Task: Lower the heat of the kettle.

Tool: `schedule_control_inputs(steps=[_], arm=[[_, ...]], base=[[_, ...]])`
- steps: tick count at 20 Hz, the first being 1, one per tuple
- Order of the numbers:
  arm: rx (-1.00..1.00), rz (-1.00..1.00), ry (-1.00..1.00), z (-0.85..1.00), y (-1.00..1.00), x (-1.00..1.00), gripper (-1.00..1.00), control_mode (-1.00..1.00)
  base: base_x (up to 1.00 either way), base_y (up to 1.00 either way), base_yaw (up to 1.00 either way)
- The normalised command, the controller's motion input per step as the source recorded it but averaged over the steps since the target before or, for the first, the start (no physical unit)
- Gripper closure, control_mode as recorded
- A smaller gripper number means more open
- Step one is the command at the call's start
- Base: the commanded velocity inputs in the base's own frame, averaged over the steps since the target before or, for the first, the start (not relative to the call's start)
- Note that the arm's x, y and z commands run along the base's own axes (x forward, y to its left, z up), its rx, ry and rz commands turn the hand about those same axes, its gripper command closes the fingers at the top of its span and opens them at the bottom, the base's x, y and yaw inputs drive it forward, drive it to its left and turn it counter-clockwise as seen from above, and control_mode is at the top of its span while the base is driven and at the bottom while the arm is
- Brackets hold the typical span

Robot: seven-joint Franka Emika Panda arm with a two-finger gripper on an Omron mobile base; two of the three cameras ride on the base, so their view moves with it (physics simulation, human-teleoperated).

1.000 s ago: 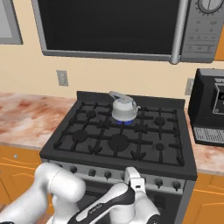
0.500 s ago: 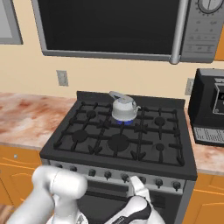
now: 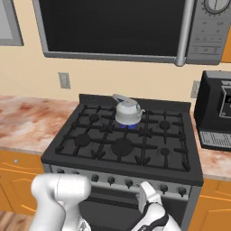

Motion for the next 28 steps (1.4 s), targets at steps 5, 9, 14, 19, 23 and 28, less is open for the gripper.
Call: schedule_control_inputs(steps=[5,9,14,19,23,28], arm=[[0.0,0.01,-0.07,-0.35,-0.24,0.22,-1.0,-1.0],[0.0,0.0,-0.03,-0.32,-0.06,0.17,-1.0,-1.0],[0.0,-0.02,0.0,-0.19,0.0,0.24,-1.0,-1.0],[0.0,-0.03,0.0,-0.08,0.0,0.22,-1.0,-1.0],[0.0,-0.03,0.0,-0.09,0.0,0.19,-1.0,-1.0],[0.0,-0.04,0.0,-0.12,0.0,0.19,-1.0,-1.0]], base=[[0.0,0.0,0.0],[0.0,0.0,0.0],[0.0,0.0,0.0],[0.0,0.0,0.0],[0.0,0.0,0.0],[0.0,0.0,0.0]])
